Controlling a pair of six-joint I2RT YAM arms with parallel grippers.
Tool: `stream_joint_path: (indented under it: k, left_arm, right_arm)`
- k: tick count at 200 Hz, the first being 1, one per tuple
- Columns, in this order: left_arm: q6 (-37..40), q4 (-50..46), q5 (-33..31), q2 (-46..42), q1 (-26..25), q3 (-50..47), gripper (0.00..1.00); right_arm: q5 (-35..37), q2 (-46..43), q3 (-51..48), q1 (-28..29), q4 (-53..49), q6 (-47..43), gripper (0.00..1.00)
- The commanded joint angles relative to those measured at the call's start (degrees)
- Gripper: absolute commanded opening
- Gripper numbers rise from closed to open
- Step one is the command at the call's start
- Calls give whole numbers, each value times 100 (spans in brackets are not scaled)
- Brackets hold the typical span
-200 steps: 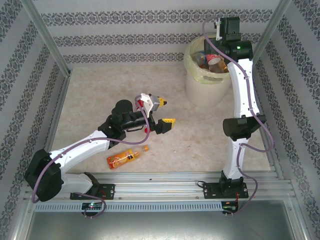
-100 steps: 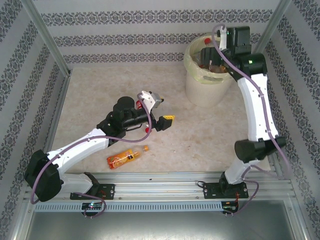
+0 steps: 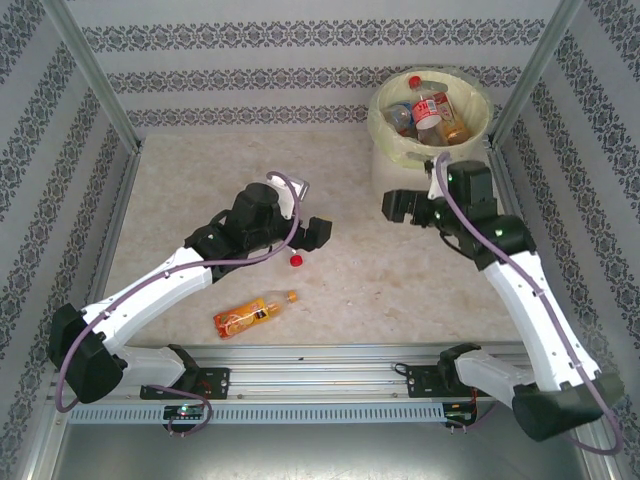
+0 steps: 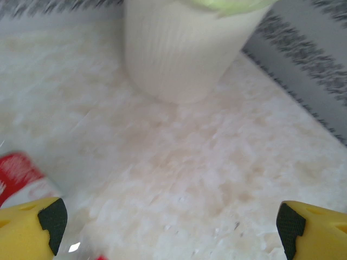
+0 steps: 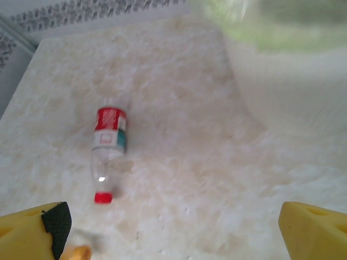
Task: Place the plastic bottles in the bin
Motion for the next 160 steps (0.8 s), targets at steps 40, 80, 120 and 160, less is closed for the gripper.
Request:
stream_joint_path:
  k: [40,80,120,160]
  left_arm:
    - [-1221,-1722,-651,547,313,418,100]
    - [-1516,-1741,-369,1121,569,448,100]
    - [-1667,-1520,-157,1618,809,382,100]
    - [-1741,-1172,71,2102,927,366,100]
  right_arm:
    - [-1006,-894,-1515,238,999,970,98]
    - [-965,-1234,-2054,282,1024,1148,98]
    - [-961,-1392,-2375,287,1032,1245,98]
    - [-925,-1299,-2344,292,984,1200,98]
